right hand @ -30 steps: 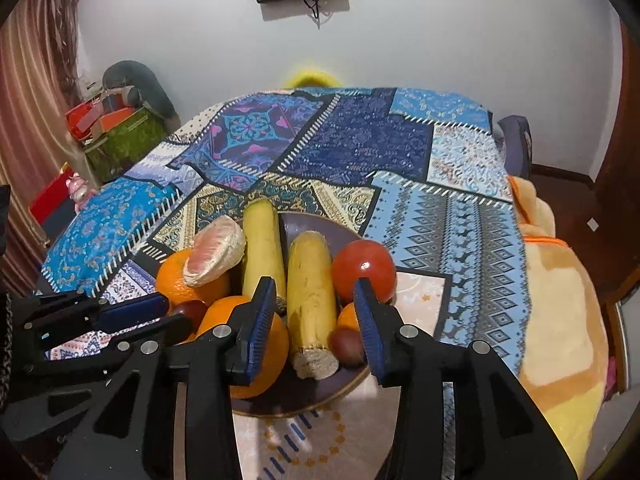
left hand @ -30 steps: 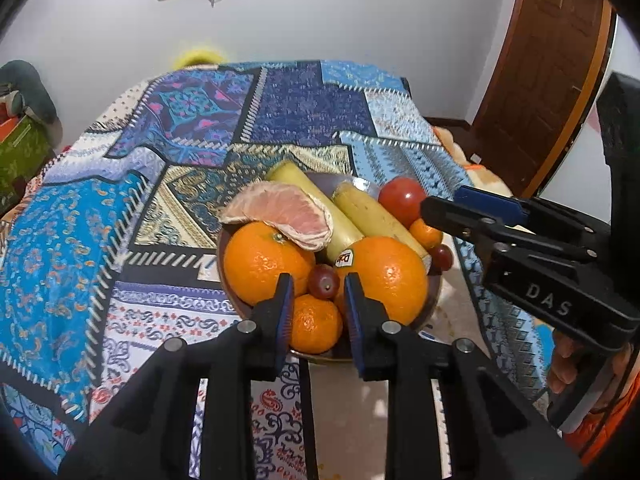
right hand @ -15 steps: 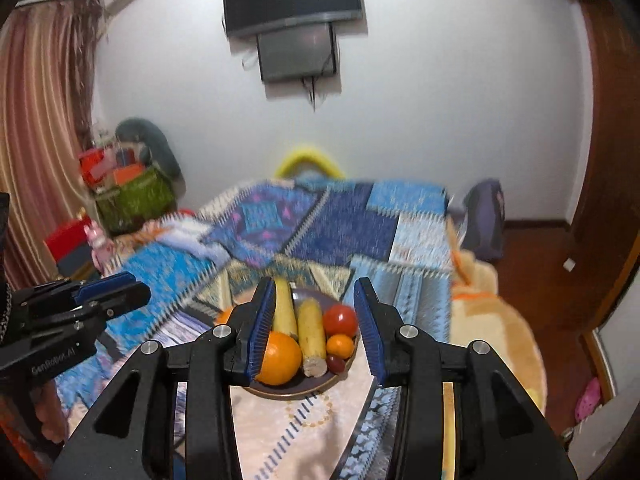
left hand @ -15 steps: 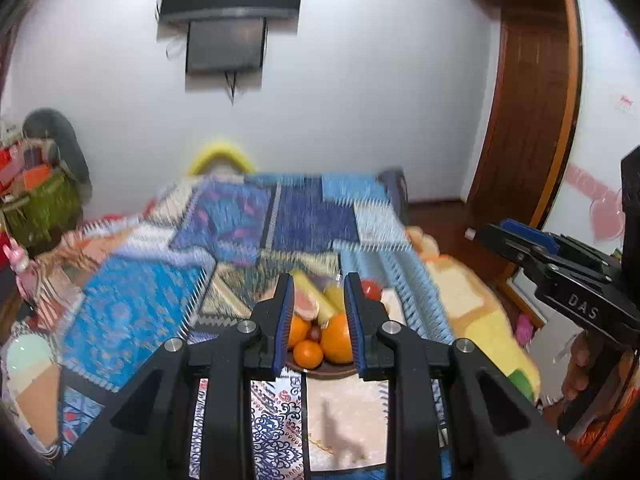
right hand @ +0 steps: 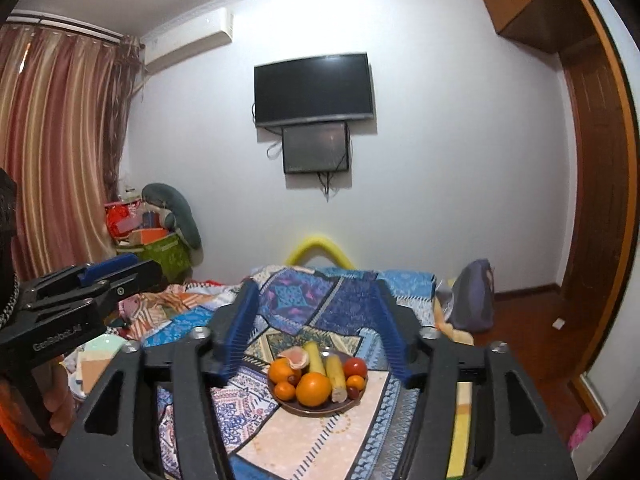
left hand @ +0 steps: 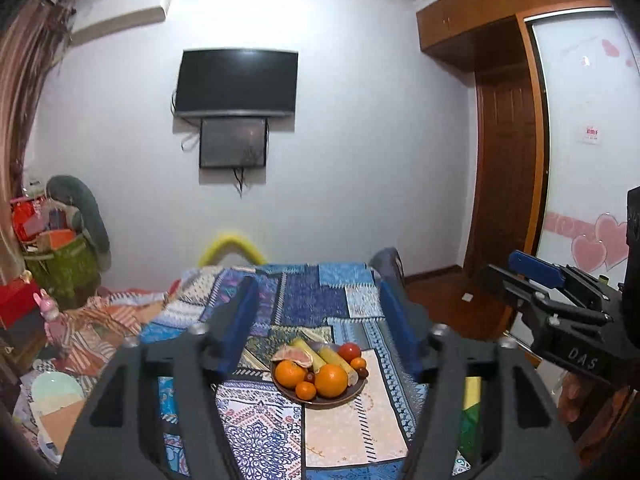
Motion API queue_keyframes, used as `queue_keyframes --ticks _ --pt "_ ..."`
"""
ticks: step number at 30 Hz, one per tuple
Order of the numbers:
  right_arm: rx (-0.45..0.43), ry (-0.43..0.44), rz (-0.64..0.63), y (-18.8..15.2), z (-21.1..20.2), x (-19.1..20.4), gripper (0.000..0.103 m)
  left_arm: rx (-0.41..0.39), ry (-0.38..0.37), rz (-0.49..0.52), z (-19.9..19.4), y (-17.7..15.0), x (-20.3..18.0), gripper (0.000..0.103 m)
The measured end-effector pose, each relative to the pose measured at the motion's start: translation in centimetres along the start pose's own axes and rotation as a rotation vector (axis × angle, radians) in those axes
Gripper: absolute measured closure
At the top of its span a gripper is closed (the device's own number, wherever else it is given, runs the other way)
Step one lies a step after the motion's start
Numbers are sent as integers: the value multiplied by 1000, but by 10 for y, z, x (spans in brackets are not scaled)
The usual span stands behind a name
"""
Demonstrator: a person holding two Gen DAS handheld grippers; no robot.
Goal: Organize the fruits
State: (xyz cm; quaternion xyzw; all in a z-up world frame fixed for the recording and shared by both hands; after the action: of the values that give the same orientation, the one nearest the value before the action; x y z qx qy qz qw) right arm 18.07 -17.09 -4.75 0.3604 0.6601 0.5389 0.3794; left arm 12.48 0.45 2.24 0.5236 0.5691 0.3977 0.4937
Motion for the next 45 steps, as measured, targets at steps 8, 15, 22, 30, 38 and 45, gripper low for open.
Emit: queue_keyframes --ticks 8,15,22,30,38,45 --pt "-38 -51 1 1 -12 5 7 -18 15 16 -15 -2 0 17" --pt "-48 -79 0 -2 -26 5 0 -28 20 16 -23 -6 0 4" --pt "-45 -72 -5 -5 -29 9 0 -37 27 25 -28 -7 -1 0" --pt "-42 -74 1 -9 -31 10 0 -26 28 13 -26 -6 -1 0" --pt "-40 -74 11 -8 -32 6 0 -23 24 15 -26 -5 -2 0" --pt "-40 -69 11 -8 -33 5 0 -21 24 17 -26 -6 -3 0"
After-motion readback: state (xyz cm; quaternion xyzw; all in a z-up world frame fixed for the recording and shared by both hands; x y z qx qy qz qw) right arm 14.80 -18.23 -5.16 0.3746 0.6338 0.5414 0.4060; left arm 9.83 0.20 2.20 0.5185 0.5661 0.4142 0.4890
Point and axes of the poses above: each gripper's, at about its wrist camera, not at the fingertips, and z roughly the way its jaws point, x to its left, y to its top, the point moved 5 cm from there along z, roughly the way its jaws point, and after that the axes turned 7 degrees about -z, right-handed, at the moved point
